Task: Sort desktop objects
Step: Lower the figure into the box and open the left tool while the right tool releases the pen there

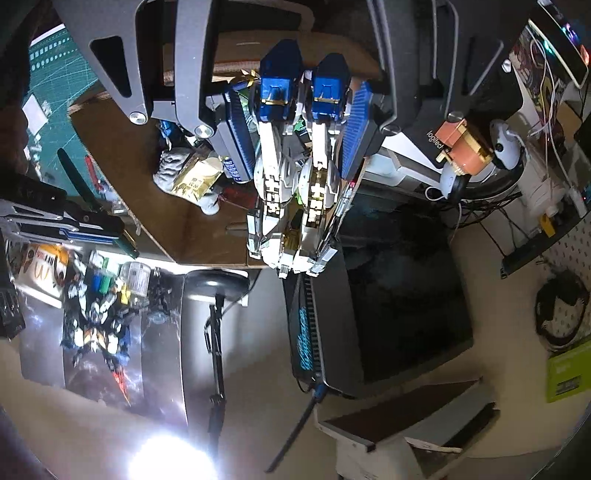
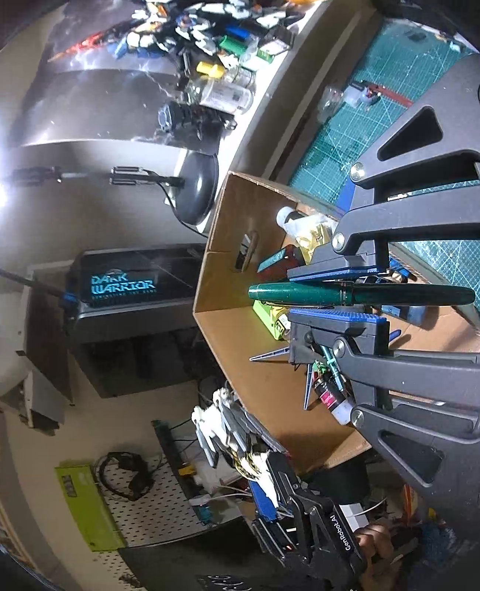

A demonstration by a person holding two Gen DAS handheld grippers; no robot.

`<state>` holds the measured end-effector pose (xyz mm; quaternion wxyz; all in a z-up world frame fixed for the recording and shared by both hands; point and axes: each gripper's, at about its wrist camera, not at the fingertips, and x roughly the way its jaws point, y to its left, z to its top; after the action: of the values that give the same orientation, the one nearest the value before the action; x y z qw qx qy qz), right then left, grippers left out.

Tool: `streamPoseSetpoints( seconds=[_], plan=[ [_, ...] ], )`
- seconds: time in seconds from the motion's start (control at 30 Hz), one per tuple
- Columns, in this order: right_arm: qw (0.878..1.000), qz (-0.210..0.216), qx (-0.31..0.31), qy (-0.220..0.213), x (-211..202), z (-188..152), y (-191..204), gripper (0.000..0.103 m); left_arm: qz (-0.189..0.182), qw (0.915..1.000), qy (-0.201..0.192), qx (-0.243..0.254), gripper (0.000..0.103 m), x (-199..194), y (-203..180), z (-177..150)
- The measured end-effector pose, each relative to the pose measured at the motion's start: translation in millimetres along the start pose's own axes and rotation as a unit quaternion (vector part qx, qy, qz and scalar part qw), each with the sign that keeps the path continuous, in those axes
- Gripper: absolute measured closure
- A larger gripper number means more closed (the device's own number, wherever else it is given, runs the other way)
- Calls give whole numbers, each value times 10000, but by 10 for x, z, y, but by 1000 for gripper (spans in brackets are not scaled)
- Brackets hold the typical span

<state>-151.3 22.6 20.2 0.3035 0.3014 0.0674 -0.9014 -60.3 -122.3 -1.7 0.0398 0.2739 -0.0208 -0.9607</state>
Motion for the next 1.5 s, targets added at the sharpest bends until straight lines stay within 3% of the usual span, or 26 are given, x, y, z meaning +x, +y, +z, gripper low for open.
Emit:
streamPoseSetpoints(
  seconds=[0.17,0.43,0.83,1.0,1.17,1.3,1.33,1.4,1.5],
  plan=[
    [9997,42,7,245,229,40,-30,89,-96,9984,508,227,57,289,-39,128],
    [9962,447,411,623,592,134,-161,89,-325,9905,1271,413,57,795,-67,336],
    [9855,301,472,1602,1400,431,-191,89,-353,9721,2237,606,57,1505,-187,557],
    [9830,167,540,1746,1479,433,-256,89,-334,9677,2407,668,56,1636,-240,497],
    [9821,319,600,1757,1478,407,-301,90,-313,9643,2539,684,56,1697,-247,418],
    [9843,332,598,1627,1407,408,-291,81,-74,9627,2569,847,53,1671,-279,365],
    [9848,327,595,1598,1388,410,-288,81,32,9646,2486,881,51,1638,-280,383],
    [9849,296,576,1603,1370,408,-282,81,244,9680,2318,926,30,1562,-272,432],
    [9851,324,588,1582,1328,394,-290,81,400,9748,1994,921,27,1419,-241,521]
  ],
)
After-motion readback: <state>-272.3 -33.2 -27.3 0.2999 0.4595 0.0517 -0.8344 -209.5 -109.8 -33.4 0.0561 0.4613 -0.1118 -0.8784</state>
